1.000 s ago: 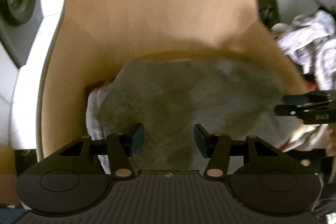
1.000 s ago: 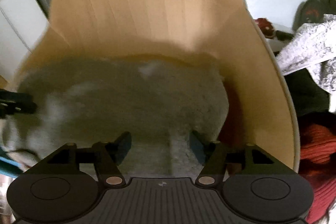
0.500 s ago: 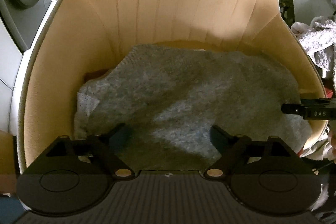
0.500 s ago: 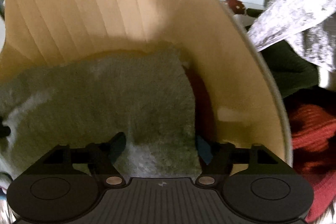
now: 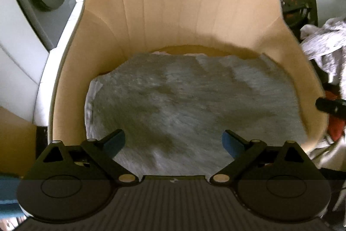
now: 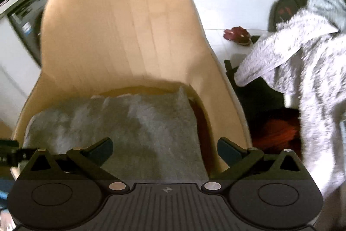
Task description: Fold clothes
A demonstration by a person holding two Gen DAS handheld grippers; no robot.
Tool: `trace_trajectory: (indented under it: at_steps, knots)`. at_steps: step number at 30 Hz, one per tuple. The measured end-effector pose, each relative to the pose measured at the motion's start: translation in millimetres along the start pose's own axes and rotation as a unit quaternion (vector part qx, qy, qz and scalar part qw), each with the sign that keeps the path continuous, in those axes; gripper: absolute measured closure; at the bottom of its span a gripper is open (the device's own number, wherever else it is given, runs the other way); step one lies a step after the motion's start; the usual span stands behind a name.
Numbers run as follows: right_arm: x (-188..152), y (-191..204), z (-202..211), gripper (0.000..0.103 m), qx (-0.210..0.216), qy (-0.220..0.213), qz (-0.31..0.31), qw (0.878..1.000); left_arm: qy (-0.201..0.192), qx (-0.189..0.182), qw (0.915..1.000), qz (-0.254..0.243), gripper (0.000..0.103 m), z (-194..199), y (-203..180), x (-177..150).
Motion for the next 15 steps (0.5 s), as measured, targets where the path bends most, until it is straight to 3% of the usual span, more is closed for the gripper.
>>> trace_trajectory:
  at_steps: [8, 11, 15]
  knots:
    - [-30.4, -12.9, 79.2, 0.001, -0.05, -0.022, 0.059, 0.997, -0.018, 0.027, 0.9991, 0.026, 0.001, 77.1, -47.9, -56.0]
    - [-46.9, -16.0, 111.8, 0.001, -0.042, -0.019, 0.074, 0.996, -0.013, 0.023, 0.9989, 0.038, 0.001, 108.0, -63.2, -83.2]
    - [-66.3, -11.9, 158.9, 0.001, 0.001, -0.019, 0.107, 0.994, -0.023, 0.032, 0.9983, 0.043, 0.001, 143.3, -74.4, -104.9]
Point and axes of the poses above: each gripper's, at about its wrist camera, not at the fingertips, and z roughly against the way its jaws point, y to its left, x to its top, the point moved 6 cm from there along -z, roughly the way its jaws point, and after that the axes turned 1 degree about y, right-handed, at the moved point
